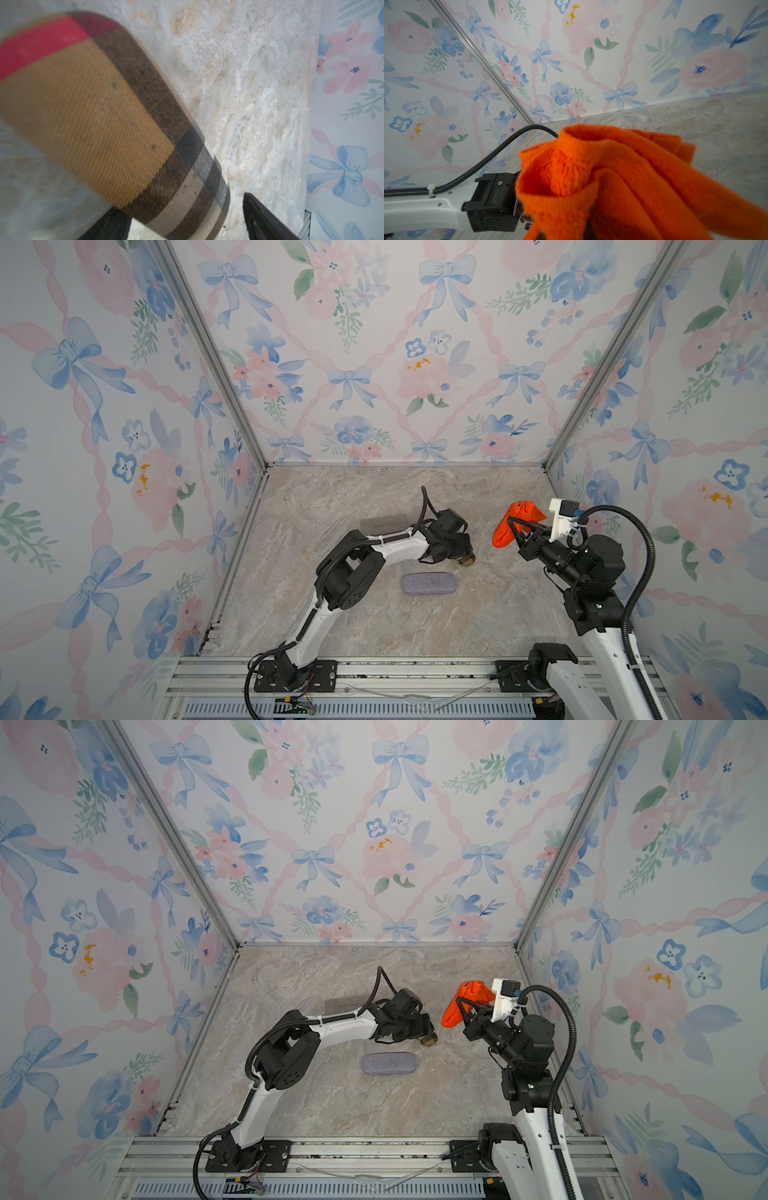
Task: Wipe the eyeglass case
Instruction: Adjust the eyeglass case at the center of the board.
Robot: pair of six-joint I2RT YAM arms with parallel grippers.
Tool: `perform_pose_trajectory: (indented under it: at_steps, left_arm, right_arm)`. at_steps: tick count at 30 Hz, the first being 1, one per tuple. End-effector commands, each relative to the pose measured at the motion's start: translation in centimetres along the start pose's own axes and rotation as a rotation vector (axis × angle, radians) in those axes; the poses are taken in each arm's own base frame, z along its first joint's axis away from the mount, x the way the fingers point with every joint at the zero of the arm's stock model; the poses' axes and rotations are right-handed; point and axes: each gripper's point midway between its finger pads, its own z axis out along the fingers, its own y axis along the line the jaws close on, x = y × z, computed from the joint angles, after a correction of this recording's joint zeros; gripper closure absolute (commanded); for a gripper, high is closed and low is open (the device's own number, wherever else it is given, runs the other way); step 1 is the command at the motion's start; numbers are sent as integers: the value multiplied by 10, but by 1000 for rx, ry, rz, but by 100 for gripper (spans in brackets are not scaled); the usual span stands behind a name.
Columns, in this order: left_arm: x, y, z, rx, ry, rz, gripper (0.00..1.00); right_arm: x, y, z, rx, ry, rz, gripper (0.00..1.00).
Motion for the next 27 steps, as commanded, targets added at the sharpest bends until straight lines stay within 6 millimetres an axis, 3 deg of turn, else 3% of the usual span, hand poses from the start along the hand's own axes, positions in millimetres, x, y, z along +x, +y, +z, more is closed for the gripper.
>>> perform_pose_trajectory:
  at_steps: [1,4,7,11,14,15,16,19,23,27]
  left_arm:
    - [11,-18,4,59,62,-33,16]
    - [12,-22,-10,76,73,-12,13]
    - [7,-34,-40,77,57,121,13]
    - [2,-49,-79,92,43,405,13]
    - [-9,-45,-93,98,10,687,11]
    - [-12,-40,-92,69,-3,801,4]
    - [-15,-34,-91,35,-16,895,2]
    - [-30,-13,-77,-52,-26,1074,2]
    - [-49,-6,-57,-46,-19,1232,2]
    - [-45,-1,-41,32,24,1372,9]
  right_arm:
    - [-3,2,-2,-15,-20,3,100]
    - [-7,4,-3,-27,-26,13,100]
    - [-11,5,-4,-29,-36,16,100]
    - [-14,3,-1,-22,-32,25,100]
    - [-17,0,3,-14,-26,36,100]
    - [-18,0,4,-12,-23,39,100]
    - [-18,-1,5,-9,-22,42,100]
    - [-21,-4,7,6,-14,51,100]
    - [-26,-7,8,45,-2,45,100]
    - [-36,-7,6,81,13,20,100]
